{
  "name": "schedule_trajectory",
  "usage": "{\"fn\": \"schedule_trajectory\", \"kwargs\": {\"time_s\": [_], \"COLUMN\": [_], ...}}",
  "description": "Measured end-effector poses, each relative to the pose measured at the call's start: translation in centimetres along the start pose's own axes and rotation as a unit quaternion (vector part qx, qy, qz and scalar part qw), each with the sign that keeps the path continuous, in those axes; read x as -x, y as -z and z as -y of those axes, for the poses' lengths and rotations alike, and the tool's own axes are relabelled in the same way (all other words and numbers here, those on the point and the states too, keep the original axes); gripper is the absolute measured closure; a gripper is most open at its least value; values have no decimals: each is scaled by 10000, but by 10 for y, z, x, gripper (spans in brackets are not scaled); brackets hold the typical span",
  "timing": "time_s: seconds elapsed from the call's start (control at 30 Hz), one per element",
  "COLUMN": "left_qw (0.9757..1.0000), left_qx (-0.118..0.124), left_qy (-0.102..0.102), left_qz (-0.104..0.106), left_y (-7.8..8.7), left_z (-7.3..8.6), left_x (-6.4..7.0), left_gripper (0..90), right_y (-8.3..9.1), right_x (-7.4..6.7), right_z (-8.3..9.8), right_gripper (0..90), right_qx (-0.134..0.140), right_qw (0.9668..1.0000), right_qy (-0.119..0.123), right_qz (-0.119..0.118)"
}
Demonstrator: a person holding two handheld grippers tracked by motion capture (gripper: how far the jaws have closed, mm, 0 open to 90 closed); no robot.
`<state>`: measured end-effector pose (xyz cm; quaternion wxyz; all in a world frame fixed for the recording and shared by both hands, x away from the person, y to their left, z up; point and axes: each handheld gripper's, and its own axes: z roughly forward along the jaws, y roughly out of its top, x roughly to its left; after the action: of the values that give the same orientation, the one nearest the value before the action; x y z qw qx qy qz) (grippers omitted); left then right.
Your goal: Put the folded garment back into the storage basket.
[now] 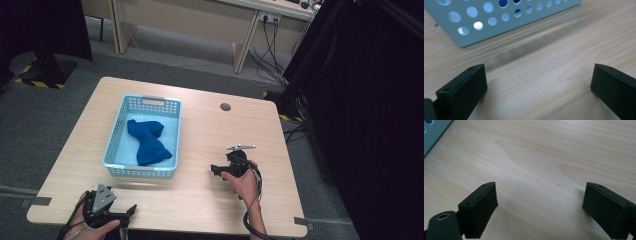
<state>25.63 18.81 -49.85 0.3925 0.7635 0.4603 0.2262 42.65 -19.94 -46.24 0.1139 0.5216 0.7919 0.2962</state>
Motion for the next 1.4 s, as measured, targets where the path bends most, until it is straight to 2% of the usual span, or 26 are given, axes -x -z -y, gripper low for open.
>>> {"fn": "schedule_trajectory", "kwargs": {"time_s": [0.37,0.87,1.4], "left_qw": [10000,10000,10000], "left_qx": [9,11,2], "left_qy": [2,1,0], "left_qz": [-2,-3,-1], "left_y": [0,0,0], "left_z": [0,0,0], "left_x": [0,0,0], "left_gripper": [0,0,0], "right_y": [0,1,10], "right_x": [1,3,8], "right_z": [2,8,16], "right_gripper": [99,43,45], "right_qx": [-12,-16,-70], "right_qw": [9998,9997,9997], "right_qy": [147,198,211], "right_qz": [143,135,124]}}
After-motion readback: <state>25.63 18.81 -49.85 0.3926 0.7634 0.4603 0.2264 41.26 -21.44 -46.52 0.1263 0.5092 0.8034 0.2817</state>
